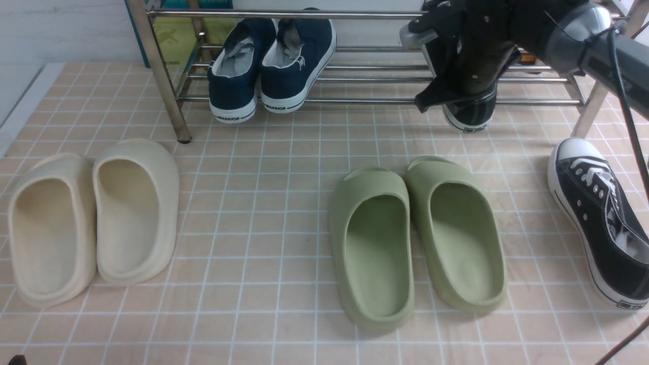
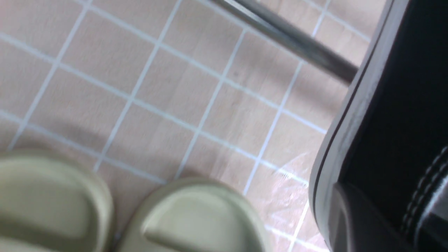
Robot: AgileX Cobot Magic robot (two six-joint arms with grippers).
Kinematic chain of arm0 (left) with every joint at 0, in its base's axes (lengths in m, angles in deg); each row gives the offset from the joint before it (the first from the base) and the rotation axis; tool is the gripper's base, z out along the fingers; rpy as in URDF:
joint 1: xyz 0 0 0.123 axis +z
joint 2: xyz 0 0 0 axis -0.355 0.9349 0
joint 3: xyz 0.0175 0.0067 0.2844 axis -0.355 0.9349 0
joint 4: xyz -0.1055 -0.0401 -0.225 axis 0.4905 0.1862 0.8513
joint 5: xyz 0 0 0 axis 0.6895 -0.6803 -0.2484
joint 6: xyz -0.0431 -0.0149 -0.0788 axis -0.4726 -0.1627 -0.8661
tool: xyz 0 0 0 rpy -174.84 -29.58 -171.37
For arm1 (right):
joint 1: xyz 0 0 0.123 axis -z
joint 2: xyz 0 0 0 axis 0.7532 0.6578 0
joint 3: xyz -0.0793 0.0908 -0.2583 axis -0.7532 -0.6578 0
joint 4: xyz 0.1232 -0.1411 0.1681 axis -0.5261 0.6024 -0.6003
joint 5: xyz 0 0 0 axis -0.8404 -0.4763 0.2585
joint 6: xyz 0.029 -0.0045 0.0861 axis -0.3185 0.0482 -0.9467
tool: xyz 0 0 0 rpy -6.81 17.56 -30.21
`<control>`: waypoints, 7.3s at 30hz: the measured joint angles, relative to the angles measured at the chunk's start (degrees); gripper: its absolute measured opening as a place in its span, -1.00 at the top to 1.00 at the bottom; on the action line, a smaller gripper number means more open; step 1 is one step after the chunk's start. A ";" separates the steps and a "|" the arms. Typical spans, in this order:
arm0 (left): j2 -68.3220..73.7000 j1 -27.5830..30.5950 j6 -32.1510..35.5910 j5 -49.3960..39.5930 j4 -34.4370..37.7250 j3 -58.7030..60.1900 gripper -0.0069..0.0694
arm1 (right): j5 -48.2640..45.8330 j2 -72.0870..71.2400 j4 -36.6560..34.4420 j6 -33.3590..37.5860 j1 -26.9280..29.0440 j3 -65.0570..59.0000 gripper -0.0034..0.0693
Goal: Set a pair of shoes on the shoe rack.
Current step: Use the right arm to put a shoe into the shoe rack, then use the right arm to grab the shoe closest to it, then use the right arm to put a shoe into the shoe rack
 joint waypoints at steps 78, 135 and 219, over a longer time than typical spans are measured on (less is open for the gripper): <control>0.00 0.00 0.00 -0.07 0.00 0.00 0.20 | 12.68 -6.02 -6.27 -2.95 4.37 -14.62 0.95; 0.00 0.00 0.00 -0.01 0.00 0.00 0.20 | 7.30 -27.05 -6.26 -3.15 13.34 -59.99 0.11; 0.00 0.00 0.00 -0.01 0.00 0.00 0.20 | -13.17 -9.17 -12.85 3.57 11.82 0.96 0.26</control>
